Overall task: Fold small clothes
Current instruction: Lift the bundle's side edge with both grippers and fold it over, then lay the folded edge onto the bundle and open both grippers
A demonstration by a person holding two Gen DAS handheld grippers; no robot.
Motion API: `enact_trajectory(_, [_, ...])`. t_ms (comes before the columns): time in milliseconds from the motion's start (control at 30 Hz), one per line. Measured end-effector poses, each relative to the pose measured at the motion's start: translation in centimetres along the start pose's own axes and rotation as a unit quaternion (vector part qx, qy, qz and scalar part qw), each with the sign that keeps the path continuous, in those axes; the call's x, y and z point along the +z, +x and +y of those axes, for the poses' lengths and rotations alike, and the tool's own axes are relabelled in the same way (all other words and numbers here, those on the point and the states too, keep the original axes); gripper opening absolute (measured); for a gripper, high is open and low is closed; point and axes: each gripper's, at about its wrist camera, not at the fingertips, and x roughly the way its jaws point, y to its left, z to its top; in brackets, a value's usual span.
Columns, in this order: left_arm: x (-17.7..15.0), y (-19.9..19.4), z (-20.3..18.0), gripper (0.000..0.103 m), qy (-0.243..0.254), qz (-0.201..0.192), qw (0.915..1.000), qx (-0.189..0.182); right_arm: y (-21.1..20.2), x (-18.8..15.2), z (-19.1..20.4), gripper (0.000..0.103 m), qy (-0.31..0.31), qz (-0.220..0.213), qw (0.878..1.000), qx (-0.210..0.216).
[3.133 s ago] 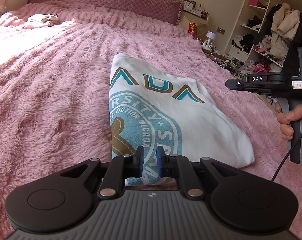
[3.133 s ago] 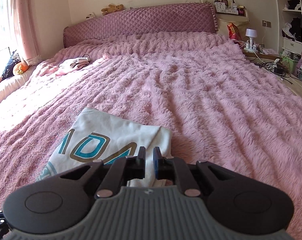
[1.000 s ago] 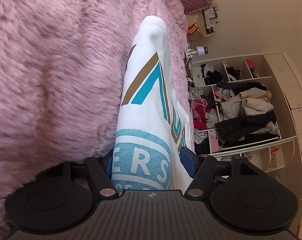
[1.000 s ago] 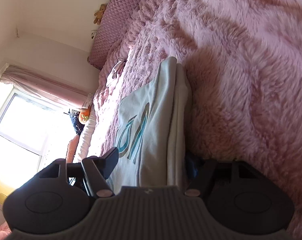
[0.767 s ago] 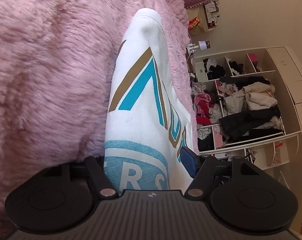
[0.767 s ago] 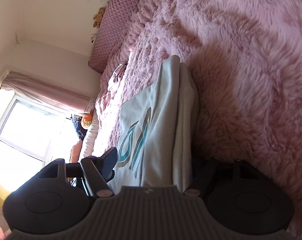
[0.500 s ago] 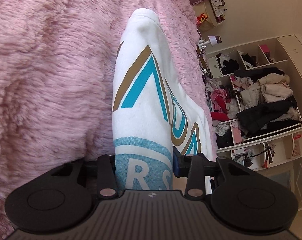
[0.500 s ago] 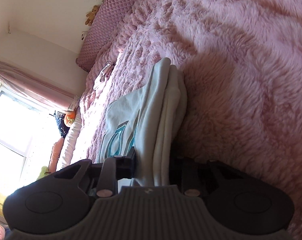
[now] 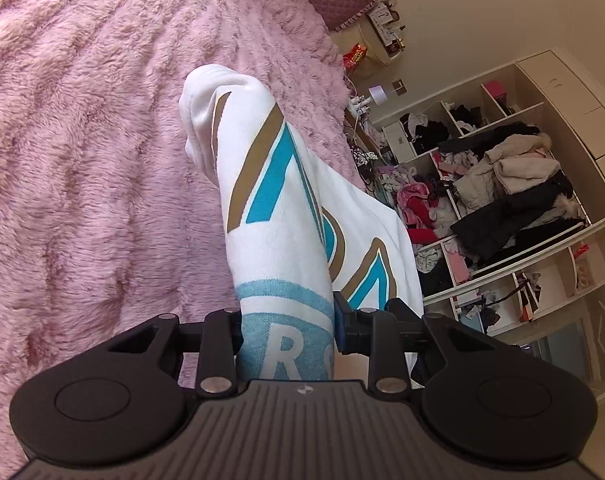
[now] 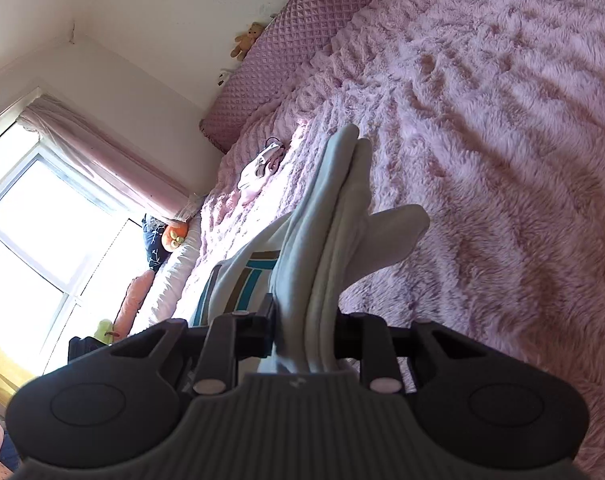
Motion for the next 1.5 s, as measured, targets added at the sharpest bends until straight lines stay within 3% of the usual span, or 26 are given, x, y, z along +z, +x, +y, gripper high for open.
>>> enact_trajectory(233, [-1.6, -8.5, -1.7, 0.033, 0.013, -0.036, 0.999, 0.022, -0.2, -4.5, 7.8, 0.019, -0.028, 0.02, 0.999, 0.036])
enact_trajectory(400, [-3.3, -11.7, -0.1, 0.033, 0.017, -0.045, 0.9981, 0.039, 0.8, -8.9, 10.2, 0.019, -0.058, 0.028, 0.997, 0.041])
enact_trajectory(600, [-6.0, -11.5, 6.0, 0.033, -0.007, -0.053, 0.9974, 0.048, 4.1, -13.4, 7.8, 0.02, -0.062, 0.068, 0.996, 0.016])
enact_trajectory(800, [-8.7, -8.2, 14.3, 0.034, -0.061, -0.031, 0.9957, 0.063, 7.9, -17.3, 1.5, 0.023, -0.038, 0.114, 0.992, -0.045])
enact_trajectory(867, [-8.6, -8.5, 16.5, 0.038, -0.096, -0.031, 0.9945, 0.026, 8.1, -17.5, -0.2, 0.035, -0.018, 0.119, 0.992, -0.036])
enact_trajectory(1000, [-7.1, -10.7, 18.9, 0.039, -0.148, -0.032, 0.9876, -0.044, 7.6, -16.2, -1.3, 0.04, -0.004, 0.138, 0.99, -0.012])
enact_trajectory(1200, [-2.6, -10.9, 20.3, 0.042, -0.133, -0.063, 0.989, -0.011, 8.1, -13.1, -2.1, 0.043, 0.025, 0.135, 0.99, 0.005])
enact_trajectory(1267, [-1.1, -10.1, 21.0, 0.049, -0.15, -0.075, 0.9855, -0.02, 9.0, -12.6, -2.5, 0.044, 0.041, 0.139, 0.989, -0.005])
enact_trajectory(1367, [0.7, -8.2, 21.9, 0.05, -0.164, -0.074, 0.9833, -0.028, 10.1, -12.0, -3.1, 0.044, 0.059, 0.137, 0.989, -0.011])
enact_trajectory(1500, [2.3, -6.3, 21.3, 0.049, -0.145, -0.085, 0.9856, -0.02, 11.1, -11.2, -2.9, 0.044, 0.049, 0.128, 0.99, -0.014])
